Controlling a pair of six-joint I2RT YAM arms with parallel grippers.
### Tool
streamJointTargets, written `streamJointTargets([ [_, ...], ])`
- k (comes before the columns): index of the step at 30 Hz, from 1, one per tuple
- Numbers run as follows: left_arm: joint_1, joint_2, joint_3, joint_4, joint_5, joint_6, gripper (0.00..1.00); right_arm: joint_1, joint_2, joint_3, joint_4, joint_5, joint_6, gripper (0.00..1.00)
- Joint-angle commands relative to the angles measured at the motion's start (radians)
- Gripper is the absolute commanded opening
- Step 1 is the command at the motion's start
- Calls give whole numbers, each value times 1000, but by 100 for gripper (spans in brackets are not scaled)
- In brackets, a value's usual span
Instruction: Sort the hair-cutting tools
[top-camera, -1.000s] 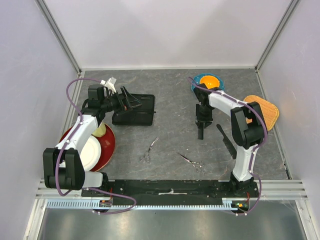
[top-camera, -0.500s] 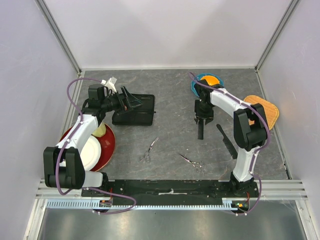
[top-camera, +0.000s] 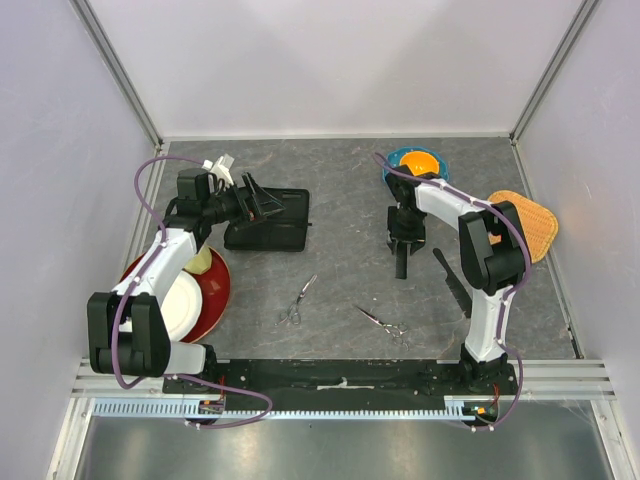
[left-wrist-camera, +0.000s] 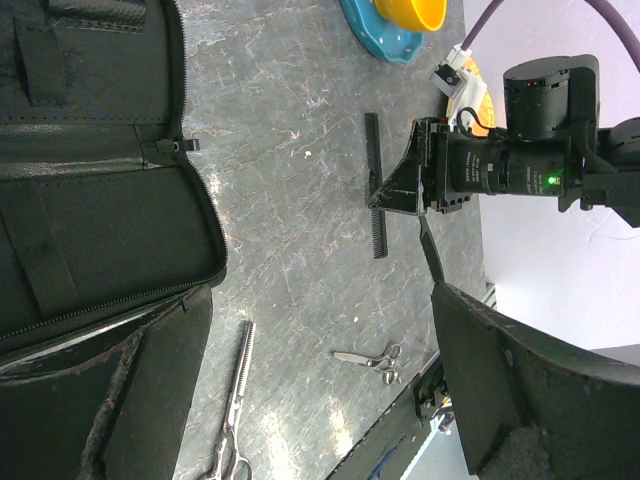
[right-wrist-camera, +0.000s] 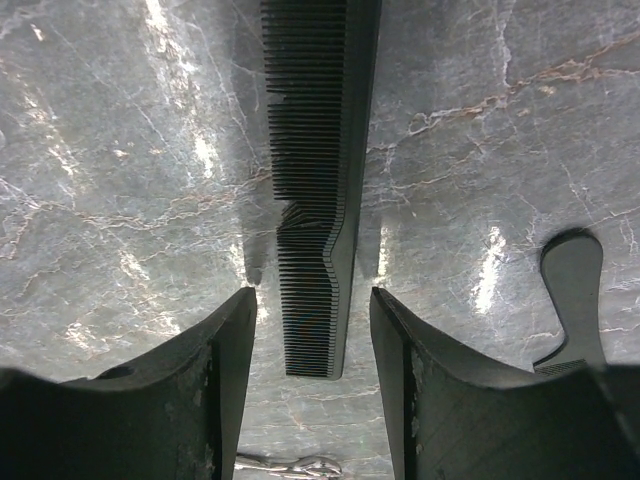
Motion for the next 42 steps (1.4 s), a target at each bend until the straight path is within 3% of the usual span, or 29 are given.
streamJointTargets([
  [1,3,5,0,39,35,-24,96,-7,14,-20,21,8,-4,56],
  [5,5,4,1,39,37,-27,96,-9,16,-45,28,14,-1,56],
  [18,3,7,0,39,41,-30,96,-13,30,-80,53,7,-1,40],
  [42,3,16,-3,53,58,-40,96,-15,-56,15,15,-22,16,37],
])
